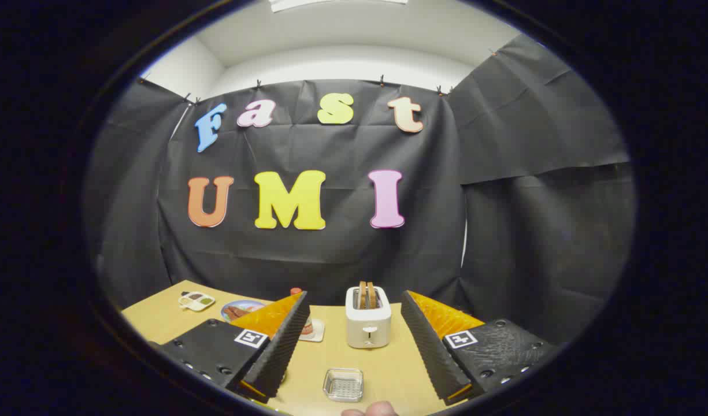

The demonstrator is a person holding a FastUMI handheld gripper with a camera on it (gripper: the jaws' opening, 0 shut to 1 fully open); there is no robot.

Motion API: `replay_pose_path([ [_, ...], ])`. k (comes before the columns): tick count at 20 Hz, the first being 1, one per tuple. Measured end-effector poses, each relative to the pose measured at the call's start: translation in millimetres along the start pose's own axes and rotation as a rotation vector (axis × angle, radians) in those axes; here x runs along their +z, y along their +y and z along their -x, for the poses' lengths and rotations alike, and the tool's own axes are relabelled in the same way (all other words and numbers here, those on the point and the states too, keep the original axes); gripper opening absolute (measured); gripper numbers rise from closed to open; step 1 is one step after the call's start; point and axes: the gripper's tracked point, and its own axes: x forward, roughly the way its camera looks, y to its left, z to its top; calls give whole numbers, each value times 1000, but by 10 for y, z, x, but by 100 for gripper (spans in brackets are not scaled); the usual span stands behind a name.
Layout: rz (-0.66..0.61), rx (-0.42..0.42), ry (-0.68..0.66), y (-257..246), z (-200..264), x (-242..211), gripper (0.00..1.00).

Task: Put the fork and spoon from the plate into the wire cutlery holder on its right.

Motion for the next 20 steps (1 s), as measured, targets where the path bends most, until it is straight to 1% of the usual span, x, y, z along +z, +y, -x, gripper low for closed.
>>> replay_pose_path([
  [12, 20, 59, -7, 225, 19, 84, 95],
  [17, 26, 82, 6, 312, 25, 48, 95],
  [20, 32, 102, 40, 381, 13, -49, 95],
])
